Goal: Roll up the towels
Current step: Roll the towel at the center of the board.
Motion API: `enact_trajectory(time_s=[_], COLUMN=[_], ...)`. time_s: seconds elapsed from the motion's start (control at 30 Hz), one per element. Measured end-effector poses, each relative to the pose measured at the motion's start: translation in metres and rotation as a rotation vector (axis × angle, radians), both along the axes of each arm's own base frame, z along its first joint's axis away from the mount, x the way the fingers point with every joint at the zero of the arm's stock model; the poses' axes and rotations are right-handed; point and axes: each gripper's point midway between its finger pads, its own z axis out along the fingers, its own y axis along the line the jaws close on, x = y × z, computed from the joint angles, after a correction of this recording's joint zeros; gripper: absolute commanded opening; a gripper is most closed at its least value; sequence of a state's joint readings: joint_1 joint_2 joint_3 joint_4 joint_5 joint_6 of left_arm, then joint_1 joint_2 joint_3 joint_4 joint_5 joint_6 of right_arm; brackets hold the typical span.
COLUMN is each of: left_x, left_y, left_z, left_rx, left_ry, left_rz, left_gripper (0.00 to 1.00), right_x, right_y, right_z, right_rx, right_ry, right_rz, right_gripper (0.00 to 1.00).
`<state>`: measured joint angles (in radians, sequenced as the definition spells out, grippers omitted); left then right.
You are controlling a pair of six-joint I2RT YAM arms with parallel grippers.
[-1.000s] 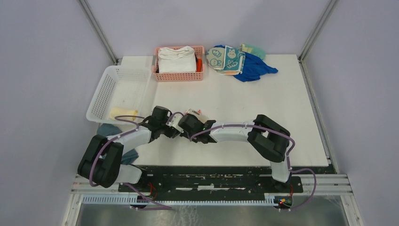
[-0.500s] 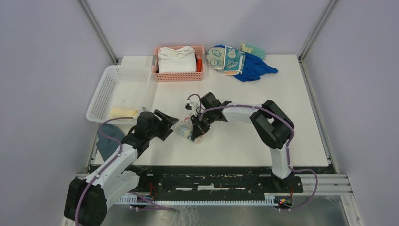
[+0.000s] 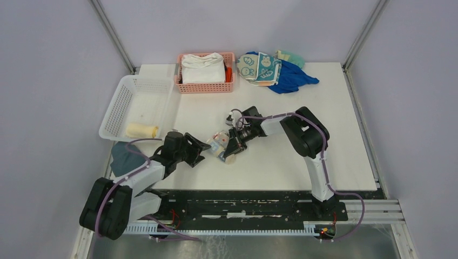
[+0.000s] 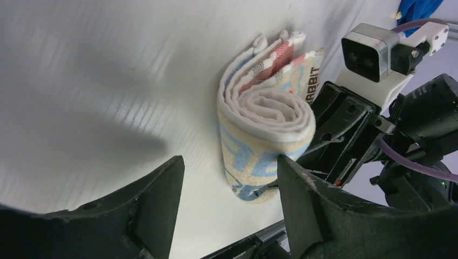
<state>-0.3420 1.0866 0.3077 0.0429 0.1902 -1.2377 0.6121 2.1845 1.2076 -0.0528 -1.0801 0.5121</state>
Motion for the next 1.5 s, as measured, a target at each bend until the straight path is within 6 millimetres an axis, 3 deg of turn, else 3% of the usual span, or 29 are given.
enact_trajectory(time_s=[0.17, 0.4, 0.73, 0.9, 0.97, 1.2, 1.33, 1.4, 1.5], left_x=[0.006, 0.018, 0.015, 0.016, 0.017, 0.019, 0.02, 0.021, 0.022], left_y=[-0.011, -0.029, -0.041, -0.042, -0.041, -0.037, -0.035, -0.035, -0.035], left_z=[-0.014, -0.013, -0.009, -0.011, -0.014, -0.024, -0.026, -0.026, -0.026], left_rx=[-0.008, -0.035, -0.042, -0.04, -0.041, -0.037, -0.03, -0.026, -0.016], left_ry=[0.04, 0.015, -0.015, -0.015, -0.003, 0.046, 0.064, 0.076, 0.095], left_rz=[-0.033, -0.079, -0.117, -0.118, -0.1, -0.032, -0.014, -0.009, 0.0], left_gripper=[0.68, 0.71, 0.72, 0.68, 0.62, 0.4, 0.35, 0.34, 0.34], right_x=[-0.001, 0.0, 0.002, 0.001, 0.001, 0.0, 0.005, 0.007, 0.01], right_y=[-0.005, -0.007, -0.007, -0.006, -0.005, -0.002, -0.004, -0.007, -0.012], right_z=[-0.002, -0.002, -0.001, -0.001, -0.001, 0.004, 0.015, 0.022, 0.038], right_rx=[-0.003, -0.039, -0.085, -0.114, -0.128, -0.207, -0.282, -0.318, -0.378], right_ry=[0.079, 0.102, 0.108, 0.088, 0.078, -0.067, -0.271, -0.367, -0.553], right_rz=[-0.01, -0.021, -0.027, -0.011, -0.003, 0.018, 0.019, 0.019, 0.026], right_gripper=[0.06, 0.07, 0.07, 0.1, 0.12, 0.32, 0.47, 0.64, 0.7])
